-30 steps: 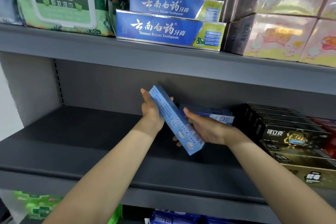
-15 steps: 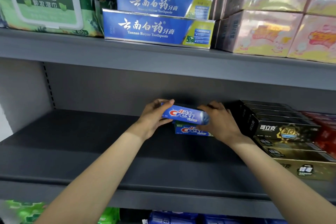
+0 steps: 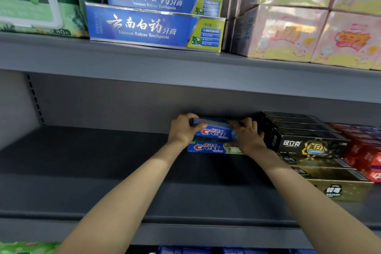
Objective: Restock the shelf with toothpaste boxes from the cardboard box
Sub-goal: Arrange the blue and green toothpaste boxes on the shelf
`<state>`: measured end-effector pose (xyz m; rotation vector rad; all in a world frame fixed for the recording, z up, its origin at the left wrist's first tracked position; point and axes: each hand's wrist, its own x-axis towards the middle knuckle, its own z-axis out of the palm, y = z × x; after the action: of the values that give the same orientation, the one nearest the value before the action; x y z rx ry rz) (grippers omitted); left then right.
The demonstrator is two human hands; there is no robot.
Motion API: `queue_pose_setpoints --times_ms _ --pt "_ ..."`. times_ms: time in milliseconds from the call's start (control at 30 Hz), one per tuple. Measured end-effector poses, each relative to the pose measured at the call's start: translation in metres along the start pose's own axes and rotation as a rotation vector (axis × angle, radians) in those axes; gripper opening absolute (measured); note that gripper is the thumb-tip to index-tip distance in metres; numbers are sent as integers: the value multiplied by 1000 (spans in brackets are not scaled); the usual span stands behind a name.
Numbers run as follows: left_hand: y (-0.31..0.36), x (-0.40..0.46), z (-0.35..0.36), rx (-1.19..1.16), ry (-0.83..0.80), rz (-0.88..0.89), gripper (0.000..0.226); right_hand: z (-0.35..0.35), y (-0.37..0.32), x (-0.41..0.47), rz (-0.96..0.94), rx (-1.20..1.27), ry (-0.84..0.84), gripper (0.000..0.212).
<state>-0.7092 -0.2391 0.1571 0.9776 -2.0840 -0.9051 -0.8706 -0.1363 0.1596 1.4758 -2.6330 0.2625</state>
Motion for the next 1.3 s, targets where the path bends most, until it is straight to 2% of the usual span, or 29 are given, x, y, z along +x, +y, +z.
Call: queue_pose_setpoints --times_ms 100,200,367,500,700,833,967,1100,1300 --pt "-9 -1 3 371 77 50 40 6 6 4 -31 47 -36 73" --pt "-16 -5 5 435 64 58 49 11 10 4 -68 87 -41 73" --pt "-13 -8 2 604 19 132 52 5 6 2 -61 -94 -47 73" --pt "-10 -13 -8 751 -35 192 55 0 -3 -6 -55 -60 -26 71" --pt "-5 -44 -28 764 42 349 36 1 -38 -47 -156 150 234 43" --pt "3 -76 -44 718 -13 339 30 -7 -70 -80 -144 379 223 30" --pt "-1 -125 -66 673 32 361 24 -11 -95 -122 -219 461 277 26" --pt "-13 -188 -94 550 55 316 16 -15 -123 -174 -269 574 215 20" --pt "-45 -303 -140 466 159 73 10 2 -183 -271 -381 637 14 20"
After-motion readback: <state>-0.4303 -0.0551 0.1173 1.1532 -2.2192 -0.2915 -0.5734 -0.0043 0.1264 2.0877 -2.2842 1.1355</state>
